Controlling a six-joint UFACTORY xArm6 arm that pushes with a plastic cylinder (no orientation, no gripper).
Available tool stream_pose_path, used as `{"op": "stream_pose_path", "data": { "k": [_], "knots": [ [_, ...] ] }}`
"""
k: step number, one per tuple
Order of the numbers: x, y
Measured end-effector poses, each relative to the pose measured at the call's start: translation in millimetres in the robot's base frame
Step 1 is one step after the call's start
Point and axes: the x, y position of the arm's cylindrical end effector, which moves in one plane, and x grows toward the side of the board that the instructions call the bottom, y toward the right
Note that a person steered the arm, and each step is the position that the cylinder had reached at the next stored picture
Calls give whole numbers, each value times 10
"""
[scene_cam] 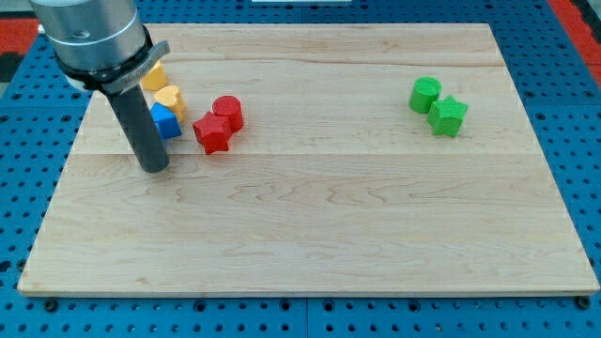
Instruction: Slide the red blocks towards top center side of the board
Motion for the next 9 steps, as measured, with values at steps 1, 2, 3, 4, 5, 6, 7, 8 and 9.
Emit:
{"op": "stream_pose_path", "data": {
  "k": [1,2,3,4,5,6,7,8,9],
  "knots": [
    [-36,250],
    [-373,375],
    [-510,585],
    [-407,656],
    [-411,885],
    [-430,1072],
    [-570,1074],
    [-810,1032],
    [-614,1002]
  ]
}}
